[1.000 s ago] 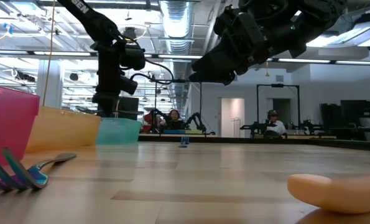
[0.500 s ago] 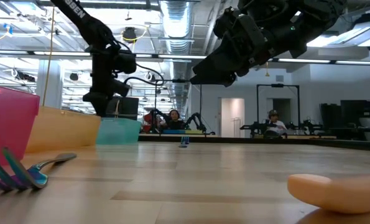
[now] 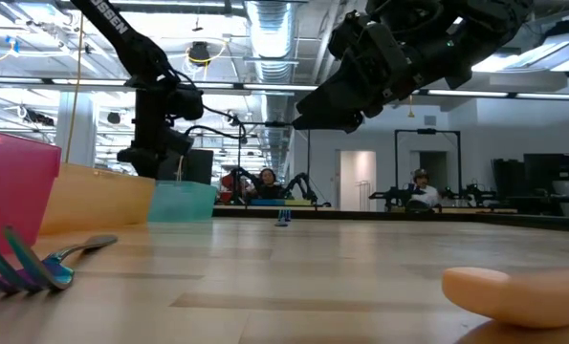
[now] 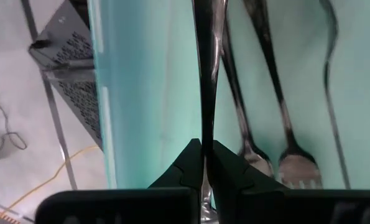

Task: Sort silverware by color (type)
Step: Put the black fork into the blue bin

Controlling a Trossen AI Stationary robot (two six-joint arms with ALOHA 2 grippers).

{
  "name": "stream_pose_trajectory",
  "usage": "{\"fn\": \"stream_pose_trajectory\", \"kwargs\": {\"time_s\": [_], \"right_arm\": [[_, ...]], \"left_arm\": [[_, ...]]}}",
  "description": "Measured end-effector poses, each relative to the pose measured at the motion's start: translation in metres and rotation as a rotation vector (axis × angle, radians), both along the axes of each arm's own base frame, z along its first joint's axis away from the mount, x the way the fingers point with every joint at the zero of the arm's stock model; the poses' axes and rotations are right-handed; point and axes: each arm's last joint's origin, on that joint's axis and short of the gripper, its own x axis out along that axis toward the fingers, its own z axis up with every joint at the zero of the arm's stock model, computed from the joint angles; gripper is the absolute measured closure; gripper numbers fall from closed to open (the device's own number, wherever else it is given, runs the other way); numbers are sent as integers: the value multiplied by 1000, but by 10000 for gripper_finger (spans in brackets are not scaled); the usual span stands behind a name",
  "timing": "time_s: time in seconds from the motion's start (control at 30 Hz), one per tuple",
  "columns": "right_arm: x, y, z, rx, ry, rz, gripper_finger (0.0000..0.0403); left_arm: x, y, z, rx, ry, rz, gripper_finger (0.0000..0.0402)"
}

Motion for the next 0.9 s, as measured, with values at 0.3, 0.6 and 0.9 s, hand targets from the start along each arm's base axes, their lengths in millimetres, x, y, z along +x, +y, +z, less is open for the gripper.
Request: {"fn": "stream_pose_trajectory", "kwargs": {"time_s": [0.3, 0.6, 0.9], "right_arm": [[0, 0, 1, -1, -7, 0, 134], [0, 0, 0, -2, -4, 0, 134], [0, 0, 0, -8, -4, 2, 134]], "left_arm": [[2, 5, -24, -64, 29, 27, 401], [9, 14, -39, -82, -18, 51, 401], [9, 12, -39, -128, -48, 42, 400]]}}
